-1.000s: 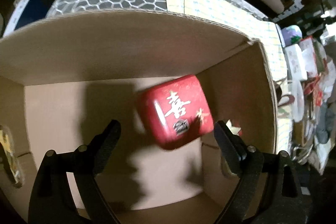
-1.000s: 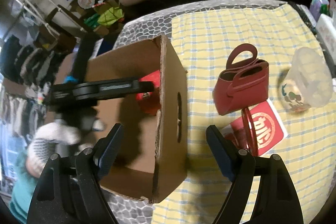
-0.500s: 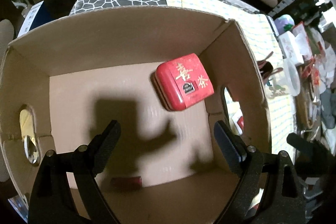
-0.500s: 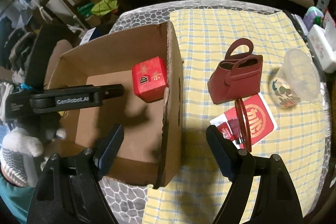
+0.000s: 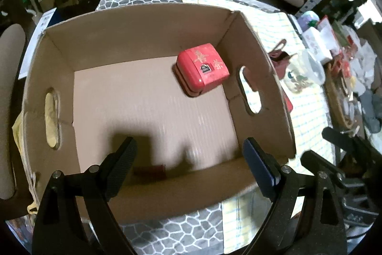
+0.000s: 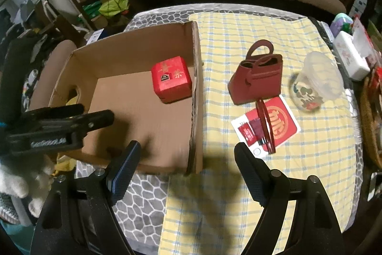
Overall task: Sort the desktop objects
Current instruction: 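Lower the tea tin into the box and open the left tool, then withdraw the left tool and move it toward the red handbag box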
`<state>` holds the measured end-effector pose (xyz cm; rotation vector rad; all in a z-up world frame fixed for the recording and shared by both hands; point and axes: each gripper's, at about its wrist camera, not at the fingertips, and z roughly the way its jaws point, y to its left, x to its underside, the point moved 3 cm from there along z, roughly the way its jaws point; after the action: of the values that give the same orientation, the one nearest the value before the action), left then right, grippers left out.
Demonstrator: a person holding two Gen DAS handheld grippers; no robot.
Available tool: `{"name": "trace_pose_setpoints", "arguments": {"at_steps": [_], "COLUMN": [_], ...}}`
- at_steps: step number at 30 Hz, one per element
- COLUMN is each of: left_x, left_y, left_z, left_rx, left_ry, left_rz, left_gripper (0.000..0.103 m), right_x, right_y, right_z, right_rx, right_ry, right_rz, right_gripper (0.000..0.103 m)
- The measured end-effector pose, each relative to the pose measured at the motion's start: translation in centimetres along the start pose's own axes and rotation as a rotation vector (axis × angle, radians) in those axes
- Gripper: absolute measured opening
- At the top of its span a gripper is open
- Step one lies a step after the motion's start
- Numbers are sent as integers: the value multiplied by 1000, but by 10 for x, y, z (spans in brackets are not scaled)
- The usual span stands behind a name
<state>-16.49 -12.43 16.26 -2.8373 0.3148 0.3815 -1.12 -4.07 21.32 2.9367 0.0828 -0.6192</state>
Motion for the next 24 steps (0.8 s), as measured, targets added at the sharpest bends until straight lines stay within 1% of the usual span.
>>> {"name": "trace_pose_setpoints", "arguments": {"at_steps": [4,7,13,17,19,24], "left_x": [16,27,45,53,56,61], "left_y": [-4,-7,-19,-33,-41,-68], "left_z": [-12,-20,-36,-44,-46,-41], "left_rx": [-12,-26,-82,-67,-46,-2], "left_ry": [-19,-37,-108,-146,-162,-186], "left_rz": [22,36,94,122,131,156], "left_gripper": [89,89,89,89,89,89], "right_x": [13,22,37,47,52,64], "right_y": [2,3,-1,-14,-25,-67], "right_z": [-4,-7,-15,-23,-27,-37], "right_rx": [32,41,42,41,45,72], "right_ry": [-3,-6,-20,-32,-37,-48], "right_rz": [-6,-6,5,26,42,96], "right_gripper": [82,83,83,83,83,83]}}
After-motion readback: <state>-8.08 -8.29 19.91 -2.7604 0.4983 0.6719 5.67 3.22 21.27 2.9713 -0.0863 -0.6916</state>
